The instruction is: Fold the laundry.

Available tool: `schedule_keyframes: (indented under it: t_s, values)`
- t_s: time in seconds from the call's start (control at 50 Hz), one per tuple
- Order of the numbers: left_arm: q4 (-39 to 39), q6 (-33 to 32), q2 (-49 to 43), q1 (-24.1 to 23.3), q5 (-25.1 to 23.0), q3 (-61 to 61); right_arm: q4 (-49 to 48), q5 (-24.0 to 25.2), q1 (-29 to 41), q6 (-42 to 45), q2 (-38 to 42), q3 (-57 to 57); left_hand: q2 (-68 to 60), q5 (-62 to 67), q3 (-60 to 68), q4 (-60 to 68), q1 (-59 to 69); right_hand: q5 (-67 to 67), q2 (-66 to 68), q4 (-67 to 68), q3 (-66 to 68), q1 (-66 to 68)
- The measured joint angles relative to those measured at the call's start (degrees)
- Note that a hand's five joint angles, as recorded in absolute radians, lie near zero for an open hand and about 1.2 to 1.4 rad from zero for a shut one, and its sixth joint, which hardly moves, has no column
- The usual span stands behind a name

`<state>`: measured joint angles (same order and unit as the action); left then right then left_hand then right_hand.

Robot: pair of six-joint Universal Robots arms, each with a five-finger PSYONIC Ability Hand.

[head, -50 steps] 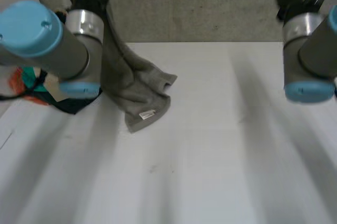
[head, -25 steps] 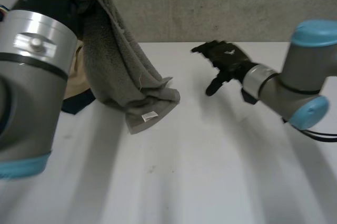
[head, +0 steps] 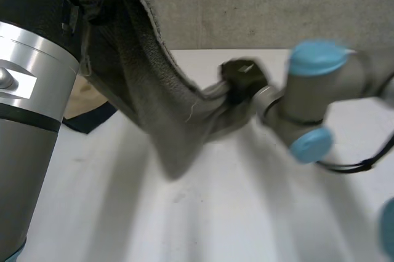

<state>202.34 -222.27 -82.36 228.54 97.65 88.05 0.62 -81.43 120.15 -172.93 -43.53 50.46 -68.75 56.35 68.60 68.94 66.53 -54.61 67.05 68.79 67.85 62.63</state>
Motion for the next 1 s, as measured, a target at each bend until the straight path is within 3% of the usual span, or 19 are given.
schedule_keyframes:
  t_s: [0.02, 0.06, 0.16, 0.26, 0.34, 0.36, 0.4, 0.42, 0.46, 0.52, 0.64, 0.8, 1.0]
  values:
    - [0.02, 0.01, -0.02, 0.83, 0.09, 0.46, 0.08, -0.65, -3.43, 3.13, -5.19, 3.1, 0.0, 0.0, 0.0, 0.0, 0.0, -0.27, 0.0, 0.04, 0.22, 0.0]
    - [0.03, 0.04, -0.01, 1.58, 0.12, 0.84, 0.17, -0.58, -5.04, 4.94, -7.8, 4.7, 0.0, 0.0, 0.0, 0.0, 0.0, -0.52, 0.0, 0.05, 0.25, 0.0]
    - [-0.07, 0.69, -0.13, 5.62, 0.12, 3.37, 2.58, 1.71, -11.19, 18.69, -21.02, 15.19, 0.0, 0.0, 0.0, 0.0, 0.0, -0.71, 0.0, 0.19, 0.39, 0.0]
    - [0.05, 2.75, -2.11, 8.1, -0.08, 6.5, 5.1, 2.62, -12.02, 26.04, -25.22, 22.04, 0.0, 0.0, 0.0, 0.0, 0.0, -0.71, 0.0, 0.2, 0.39, 0.0]
    - [0.05, 7.22, -9.81, 8.89, 0.04, 8.78, 6.47, 2.28, -11.46, 29.08, -25.22, 27.88, 0.0, 0.0, 0.0, 0.0, 0.0, -0.22, -1.22, -1.68, -1.22, -0.04]
    - [0.03, 7.94, -11.24, 8.9, 0.09, 8.94, 6.57, 2.06, -11.34, 29.34, -24.93, 28.54, 0.0, 0.0, 0.0, 0.0, 0.0, 0.22, -2.13, -2.86, -2.3, -0.31]
    - [-0.08, 10.14, -16.13, 8.83, 0.34, 9.18, 6.72, 0.81, -10.98, 30.13, -23.59, 30.12, 0.0, 0.0, 0.0, 0.01, 0.0, 13.49, -16.33, -17.33, -16.6, -12.77]
    - [-0.14, 10.76, -17.73, 8.79, 0.47, 9.19, 6.74, 0.31, -10.9, 30.35, -23.17, 30.4, 0.0, 0.0, 0.0, 0.01, 0.0, 28.15, -30.66, -31.29, -30.58, -25.86]
    - [-0.27, 11.79, -20.75, 8.67, 0.79, 9.15, 6.75, -1.6, -10.76, 31.0, -22.04, 30.81, 0.0, 0.0, 0.0, 0.01, 0.0, 41.64, -44.03, -44.93, -44.06, -39.27]
    - [-0.47, 12.62, -23.6, 8.56, 1.31, 9.01, 6.78, -4.31, -10.87, 31.51, -21.45, 30.65, 0.0, 0.0, 0.0, 0.01, 0.0, 49.95, -50.65, -52.44, -51.61, -45.74]
    - [-0.67, 12.84, -24.58, 8.55, 1.86, 9.22, 10.79, -6.72, -12.36, 31.25, -25.52, 29.48, 0.0, 0.0, 0.0, 0.01, 0.0, 50.6, -51.46, -53.0, -52.28, -45.92]
    - [-0.8, 12.7, -21.57, 8.53, 1.87, 10.72, 24.06, -1.05, -17.07, 26.6, -29.98, 24.56, 0.0, 0.0, 0.0, 0.01, 0.0, 49.11, -51.28, -52.87, -52.15, -45.81]
    - [-0.81, 12.83, -20.1, 8.47, 1.84, 13.36, 29.61, 3.14, -19.87, 19.46, -21.58, 20.35, 0.0, 0.0, 0.0, 0.01, 0.0, 43.6, -47.99, -48.52, -47.53, -42.69]
